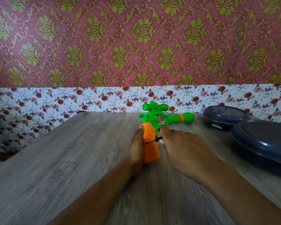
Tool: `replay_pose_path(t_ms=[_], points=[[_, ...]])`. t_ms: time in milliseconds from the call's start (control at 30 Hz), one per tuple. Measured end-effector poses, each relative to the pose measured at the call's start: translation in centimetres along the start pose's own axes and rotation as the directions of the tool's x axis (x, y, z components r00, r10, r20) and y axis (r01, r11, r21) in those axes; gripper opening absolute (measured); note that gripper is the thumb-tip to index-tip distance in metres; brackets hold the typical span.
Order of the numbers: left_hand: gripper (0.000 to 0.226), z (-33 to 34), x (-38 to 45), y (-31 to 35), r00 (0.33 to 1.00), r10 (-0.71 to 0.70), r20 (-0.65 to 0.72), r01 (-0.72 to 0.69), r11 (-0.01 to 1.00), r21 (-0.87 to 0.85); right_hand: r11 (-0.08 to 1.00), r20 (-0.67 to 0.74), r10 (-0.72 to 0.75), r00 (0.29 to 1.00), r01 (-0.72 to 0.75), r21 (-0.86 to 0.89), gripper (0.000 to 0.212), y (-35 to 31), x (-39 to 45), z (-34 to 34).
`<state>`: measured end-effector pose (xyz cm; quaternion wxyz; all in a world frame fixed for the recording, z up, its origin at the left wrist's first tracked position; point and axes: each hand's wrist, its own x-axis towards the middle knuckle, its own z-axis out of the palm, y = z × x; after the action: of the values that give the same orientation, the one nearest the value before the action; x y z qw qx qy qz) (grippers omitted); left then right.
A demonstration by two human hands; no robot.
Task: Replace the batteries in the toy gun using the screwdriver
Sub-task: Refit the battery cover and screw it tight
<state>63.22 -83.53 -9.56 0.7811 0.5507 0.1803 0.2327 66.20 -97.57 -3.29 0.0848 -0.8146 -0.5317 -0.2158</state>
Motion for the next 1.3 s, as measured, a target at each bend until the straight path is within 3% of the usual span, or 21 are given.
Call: replay_pose_path(t_ms=[100,267,367,533,633,867,1067,1300], points=[[0.058,-0.02,0.04,0.05,1.0,0.002,0.001,-0.002,1.0,0.01,1.0,-0.01,0.024,1.0,-0.024,0.0,0.019,0.02,0.01,0.08],[0.06,-0.02,0.18,-0.08,1.0,0.016,0.004,-0.016,0.998,0.053,0.979,-0.043,0.016,0.999,-0.007,0.202,0.023,-0.17,0.3,0.22],[0.053,0.02,-0.08,-0.09,0.998,0.05,0.031,-0.053,0.994,0.091,0.964,-0.042,0.002,0.999,0.009,0.265,0.014,-0.44,0.34,0.31],[0.053,0.16,-0.45,0.06,0.997,0.077,0.008,-0.077,0.991,0.113,0.974,-0.124,0.061,0.99,-0.032,0.224,0.023,-0.4,0.24,0.32],[0.059,0.13,-0.31,0.15,0.997,0.078,0.026,-0.081,0.99,0.115,0.977,-0.092,0.06,0.994,-0.039,0.21,0.029,-0.89,0.08,0.32],[0.054,-0.07,-0.09,0.11,0.998,0.055,0.028,-0.057,0.995,0.082,0.944,-0.027,0.007,1.0,0.002,0.331,0.013,-0.48,0.07,0.05],[0.056,0.07,-0.45,0.2,0.998,0.044,0.045,-0.047,0.997,0.054,0.991,-0.064,-0.006,0.998,0.015,0.13,0.03,-0.4,0.19,0.92],[0.054,0.11,-0.65,0.19,0.991,0.088,0.1,-0.095,0.993,0.065,0.958,0.044,-0.032,0.999,0.018,0.285,0.013,-0.2,0.41,0.65]])
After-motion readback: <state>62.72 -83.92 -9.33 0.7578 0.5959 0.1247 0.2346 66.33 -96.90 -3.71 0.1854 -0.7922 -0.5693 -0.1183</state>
